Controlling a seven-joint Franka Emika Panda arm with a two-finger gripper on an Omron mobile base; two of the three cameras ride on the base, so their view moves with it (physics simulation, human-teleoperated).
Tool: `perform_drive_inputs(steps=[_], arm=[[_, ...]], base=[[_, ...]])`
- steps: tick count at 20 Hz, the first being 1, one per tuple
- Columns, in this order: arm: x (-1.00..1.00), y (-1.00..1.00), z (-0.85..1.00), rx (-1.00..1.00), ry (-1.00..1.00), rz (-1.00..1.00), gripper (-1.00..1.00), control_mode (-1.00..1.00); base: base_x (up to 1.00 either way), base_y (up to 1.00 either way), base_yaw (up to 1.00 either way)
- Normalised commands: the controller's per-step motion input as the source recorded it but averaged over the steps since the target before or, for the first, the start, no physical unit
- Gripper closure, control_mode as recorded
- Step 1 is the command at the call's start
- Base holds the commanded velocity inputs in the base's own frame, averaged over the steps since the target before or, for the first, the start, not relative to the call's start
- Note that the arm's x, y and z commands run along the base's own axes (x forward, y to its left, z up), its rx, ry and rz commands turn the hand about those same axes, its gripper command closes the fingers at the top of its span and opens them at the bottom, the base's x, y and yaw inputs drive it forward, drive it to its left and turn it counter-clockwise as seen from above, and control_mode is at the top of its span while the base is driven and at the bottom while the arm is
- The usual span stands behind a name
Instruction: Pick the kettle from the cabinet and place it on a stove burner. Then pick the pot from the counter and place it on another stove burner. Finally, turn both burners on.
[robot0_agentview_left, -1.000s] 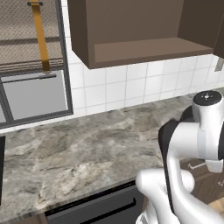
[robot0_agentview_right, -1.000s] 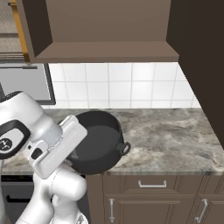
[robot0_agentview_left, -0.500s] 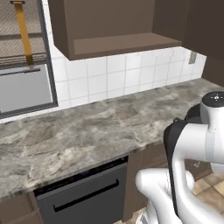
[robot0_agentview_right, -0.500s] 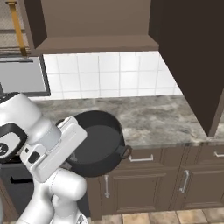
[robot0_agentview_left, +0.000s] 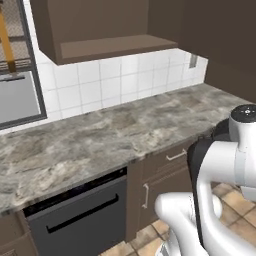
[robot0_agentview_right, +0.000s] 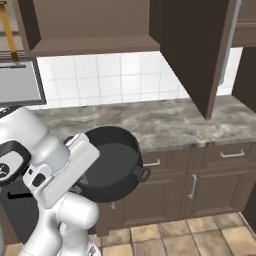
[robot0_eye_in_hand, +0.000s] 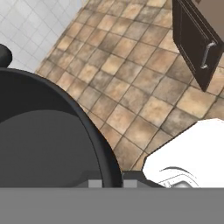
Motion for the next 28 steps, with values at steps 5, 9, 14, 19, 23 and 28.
perform_drive_inputs(steps=[5, 9, 14, 19, 23, 28], arm=[[0.00, 0.00, 0.00, 0.00, 0.00, 0.00, 1.00, 1.00], [0.00, 0.00, 0.00, 0.00, 0.00, 0.00, 1.00, 1.00], [0.00, 0.00, 0.00, 0.00, 0.00, 0.00, 1.00, 1.00], [0.00, 0.00, 0.00, 0.00, 0.00, 0.00, 1.00, 1.00], [0.00, 0.00, 0.00, 0.00, 0.00, 0.00, 1.00, 1.00], [0.00, 0.00, 0.00, 0.00, 0.00, 0.00, 1.00, 1.00]], base=[[-0.26, -0.31, -0.23], [-0.24, -0.40, -0.24], [-0.18, -0.49, -0.24], [-0.19, -0.59, -0.24], [-0.16, -0.56, -0.23], [-0.01, -0.61, -0.23]])
